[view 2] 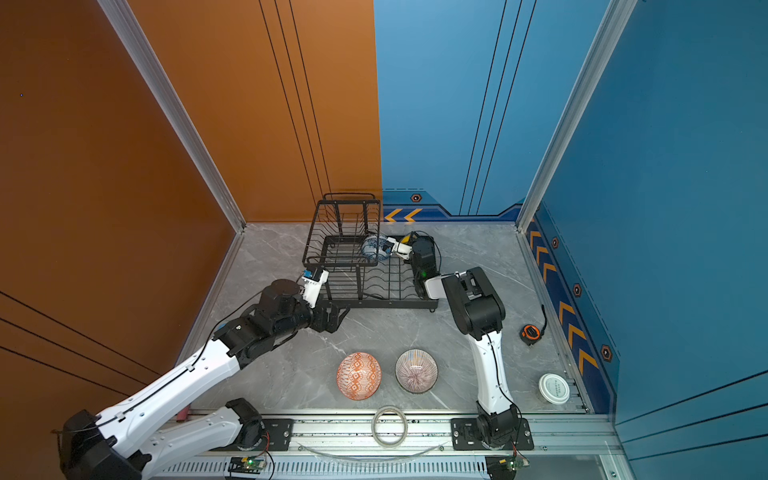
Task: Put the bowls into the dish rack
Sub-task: 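Open the right gripper and draw it back from the rack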
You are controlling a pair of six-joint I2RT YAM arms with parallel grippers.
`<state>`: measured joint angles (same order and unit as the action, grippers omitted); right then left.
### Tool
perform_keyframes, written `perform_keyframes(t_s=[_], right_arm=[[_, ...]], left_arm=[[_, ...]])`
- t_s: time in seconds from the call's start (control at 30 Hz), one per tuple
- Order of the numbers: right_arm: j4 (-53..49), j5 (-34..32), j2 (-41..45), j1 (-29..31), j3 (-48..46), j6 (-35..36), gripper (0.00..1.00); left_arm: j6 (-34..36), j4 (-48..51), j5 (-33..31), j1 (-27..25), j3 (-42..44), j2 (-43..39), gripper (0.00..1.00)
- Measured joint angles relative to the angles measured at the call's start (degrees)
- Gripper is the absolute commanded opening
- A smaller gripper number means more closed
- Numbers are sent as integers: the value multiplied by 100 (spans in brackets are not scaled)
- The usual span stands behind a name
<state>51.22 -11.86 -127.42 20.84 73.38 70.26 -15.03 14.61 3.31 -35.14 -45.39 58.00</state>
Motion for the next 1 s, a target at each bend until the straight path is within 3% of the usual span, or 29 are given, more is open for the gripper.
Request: perform_keyframes(t_s=[0.07, 0.1, 0.33, 0.53, 0.73, 0.83, 1.0], right_arm=[[-72, -2, 149, 0, -52, -28, 83], [-120, 4, 249, 0, -94, -48, 88], [-240, 2, 940, 0, -435, -299, 100], [-236, -304, 1528, 87, -890, -455, 100], [-310, -782, 2763, 402, -1980, -986, 100], [-848, -1045, 3458, 627, -2214, -1635, 100], [-2621, -1300, 4607, 894, -2192, -3407, 100]], left_arm=[[2, 9, 0, 0, 0, 0, 98], [2, 17, 0, 0, 0, 0, 98], [2, 153, -2, 0, 4, -83, 98], [0, 396, -4, 0, 7, -389, 98], [-44, 605, -24, 0, 96, -710, 98], [-92, 752, -26, 0, 120, -804, 98], [-155, 970, -37, -17, 142, -859, 98]])
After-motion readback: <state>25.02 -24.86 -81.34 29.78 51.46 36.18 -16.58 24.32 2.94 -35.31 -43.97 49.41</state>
